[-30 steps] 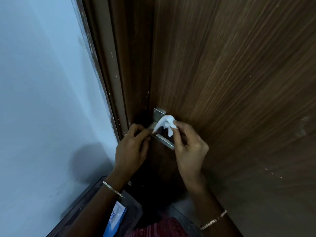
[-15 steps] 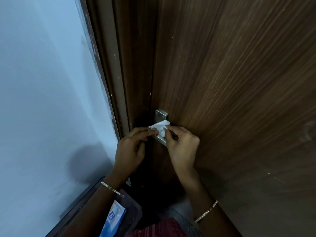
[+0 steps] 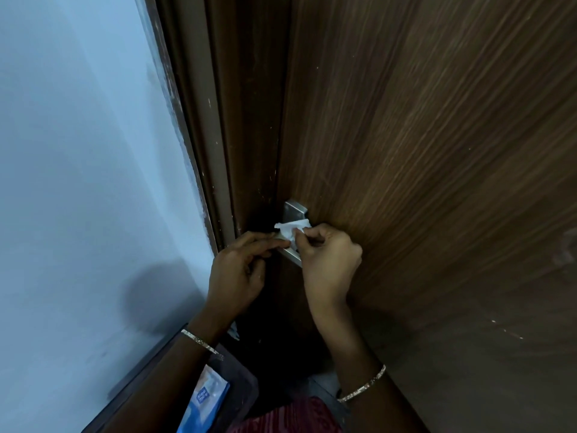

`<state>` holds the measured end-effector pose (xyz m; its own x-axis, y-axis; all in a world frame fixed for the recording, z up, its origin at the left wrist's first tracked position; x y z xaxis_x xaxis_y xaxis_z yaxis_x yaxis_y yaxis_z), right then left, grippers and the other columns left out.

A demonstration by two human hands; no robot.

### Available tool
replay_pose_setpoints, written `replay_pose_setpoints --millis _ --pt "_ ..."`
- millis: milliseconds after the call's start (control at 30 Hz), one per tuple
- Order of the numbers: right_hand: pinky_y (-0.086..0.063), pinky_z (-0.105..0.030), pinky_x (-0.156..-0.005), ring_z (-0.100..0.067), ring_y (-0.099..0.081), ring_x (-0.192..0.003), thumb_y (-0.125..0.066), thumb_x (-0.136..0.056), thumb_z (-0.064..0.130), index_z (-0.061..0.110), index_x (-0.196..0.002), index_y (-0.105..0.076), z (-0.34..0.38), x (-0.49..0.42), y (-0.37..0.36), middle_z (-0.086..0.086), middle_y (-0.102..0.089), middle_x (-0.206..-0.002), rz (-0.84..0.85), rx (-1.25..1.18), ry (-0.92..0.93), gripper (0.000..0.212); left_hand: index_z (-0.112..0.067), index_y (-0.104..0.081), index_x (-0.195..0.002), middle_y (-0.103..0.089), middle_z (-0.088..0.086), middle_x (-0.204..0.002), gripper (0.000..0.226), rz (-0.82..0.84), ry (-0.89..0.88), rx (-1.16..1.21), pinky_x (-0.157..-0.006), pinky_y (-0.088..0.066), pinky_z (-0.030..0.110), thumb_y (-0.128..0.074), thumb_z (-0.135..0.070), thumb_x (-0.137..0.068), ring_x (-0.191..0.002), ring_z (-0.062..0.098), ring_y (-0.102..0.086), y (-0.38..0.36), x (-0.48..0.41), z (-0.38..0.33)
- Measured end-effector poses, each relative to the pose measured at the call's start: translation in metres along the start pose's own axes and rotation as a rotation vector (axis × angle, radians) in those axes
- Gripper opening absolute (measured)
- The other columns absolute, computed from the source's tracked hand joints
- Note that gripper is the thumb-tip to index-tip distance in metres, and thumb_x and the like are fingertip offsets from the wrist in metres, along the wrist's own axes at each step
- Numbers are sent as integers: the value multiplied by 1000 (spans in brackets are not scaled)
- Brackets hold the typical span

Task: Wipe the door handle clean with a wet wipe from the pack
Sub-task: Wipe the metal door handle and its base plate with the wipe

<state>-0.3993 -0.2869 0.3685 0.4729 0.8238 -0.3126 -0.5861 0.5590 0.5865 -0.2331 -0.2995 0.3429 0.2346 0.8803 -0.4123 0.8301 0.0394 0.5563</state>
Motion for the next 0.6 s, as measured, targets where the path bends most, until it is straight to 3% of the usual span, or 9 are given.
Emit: replay_pose_setpoints --millis 67,133,233,400,500,600 --pt "-54 -17 -62 -8 -73 -71 -79 -84 27 15 -95 -79 -3 -4 -2 4 -79 -85 34 -3 -47 16 -26 -73 -116 -66 -8 -119 59 2 -2 -3 -77 -51 13 -50 10 -75 -91 3 -66 -1 -1 0" --pt "-50 -11 -61 -8 -73 -74 -79 -85 25 15 -97 -78 -4 -6 -1 4 -79 -89 55 -1 -62 16 -26 -73 -115 -66 -8 -119 61 -1 -3 -10 -78 -54 19 -50 13 -73 -93 3 -66 -2 -2 0" --pt "-56 -14 -64 -8 -74 -76 -79 -85 21 12 -98 -78 6 -6 5 1 -79 -89 1 -26 31 16 -28 -72 -114 -65 -10 -120 61 -6 -14 -30 -79 -56 25 -48 8 -72 -96 3 -66 -1 -3 -2" --pt "-41 1 -65 -5 -74 -75 -77 -87 17 10 -97 -78 22 -3 14 2 -79 -89 -102 -41 164 13 -30 -72 -111 -65 -11 -117 62 -18 -18 -46 -81 -54 23 -45 5 -68 -97 3 -65 -1 -6 -4" --pt "-42 1 -59 -5 -73 -75 -77 -87 19 13 -99 -79 0 1 0 3 -79 -90 -7 -23 50 13 -27 -73 -109 -66 -9 -114 58 -24 -22 -83 -79 -54 24 -45 3 -69 -97 6 -65 -2 -8 -6" --pt "-52 -9 -64 -5 -74 -78 -77 -86 20 15 -101 -79 -20 2 -12 4 -79 -93 71 -47 -72 16 -27 -74 -107 -66 -9 -112 55 -41 -24 -99 -75 -55 26 -47 2 -69 -96 8 -66 0 -9 -7"
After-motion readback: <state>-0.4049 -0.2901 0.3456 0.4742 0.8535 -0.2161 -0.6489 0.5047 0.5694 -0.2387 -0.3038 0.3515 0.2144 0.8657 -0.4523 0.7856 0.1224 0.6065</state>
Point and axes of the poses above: each hand's wrist, its own x-axis away from the middle knuckle, its own y-axis out of the back of the hand, z = x × y, the point moved 9 cm from there along -x, towards the middle knuckle
